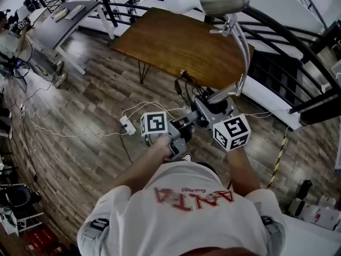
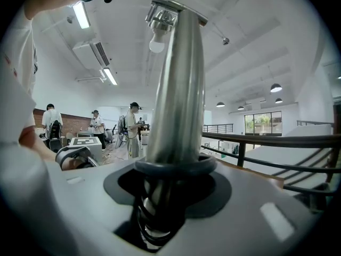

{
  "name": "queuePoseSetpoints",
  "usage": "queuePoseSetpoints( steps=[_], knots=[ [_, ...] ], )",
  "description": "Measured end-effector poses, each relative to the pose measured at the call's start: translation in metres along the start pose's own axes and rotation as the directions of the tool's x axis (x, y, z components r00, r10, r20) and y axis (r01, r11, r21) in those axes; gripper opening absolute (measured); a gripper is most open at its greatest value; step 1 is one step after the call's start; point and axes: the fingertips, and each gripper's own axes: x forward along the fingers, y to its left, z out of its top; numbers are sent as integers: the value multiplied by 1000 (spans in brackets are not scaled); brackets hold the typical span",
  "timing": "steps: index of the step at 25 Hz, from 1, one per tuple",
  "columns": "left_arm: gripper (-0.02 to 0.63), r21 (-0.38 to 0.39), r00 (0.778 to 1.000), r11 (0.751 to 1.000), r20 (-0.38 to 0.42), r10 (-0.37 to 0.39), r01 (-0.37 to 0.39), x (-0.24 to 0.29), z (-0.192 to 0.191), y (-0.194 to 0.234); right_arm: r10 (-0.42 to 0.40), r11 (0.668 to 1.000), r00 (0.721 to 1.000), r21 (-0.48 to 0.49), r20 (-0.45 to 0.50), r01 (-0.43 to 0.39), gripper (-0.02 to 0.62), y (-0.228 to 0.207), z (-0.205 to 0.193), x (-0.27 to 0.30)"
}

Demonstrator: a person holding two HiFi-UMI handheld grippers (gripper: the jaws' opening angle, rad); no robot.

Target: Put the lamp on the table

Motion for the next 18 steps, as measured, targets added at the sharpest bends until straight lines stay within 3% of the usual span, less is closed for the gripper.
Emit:
queuePoseSetpoints(
  steps=[6,13,18],
  knots=[
    [137,-24,1000,1000,-23,-5,5,57,19,9,-24,1000,1000,15,-3,25,192,-62,-5,4],
    [137,-53,998,998,-67,-22,18,89,33,19,-66,997,998,40,-8,66,192,-99,-16,11],
    [137,-47,995,999,-101,-6,1,107,71,38,-97,994,995,48,-29,98,192,-131,-18,44]
  ],
)
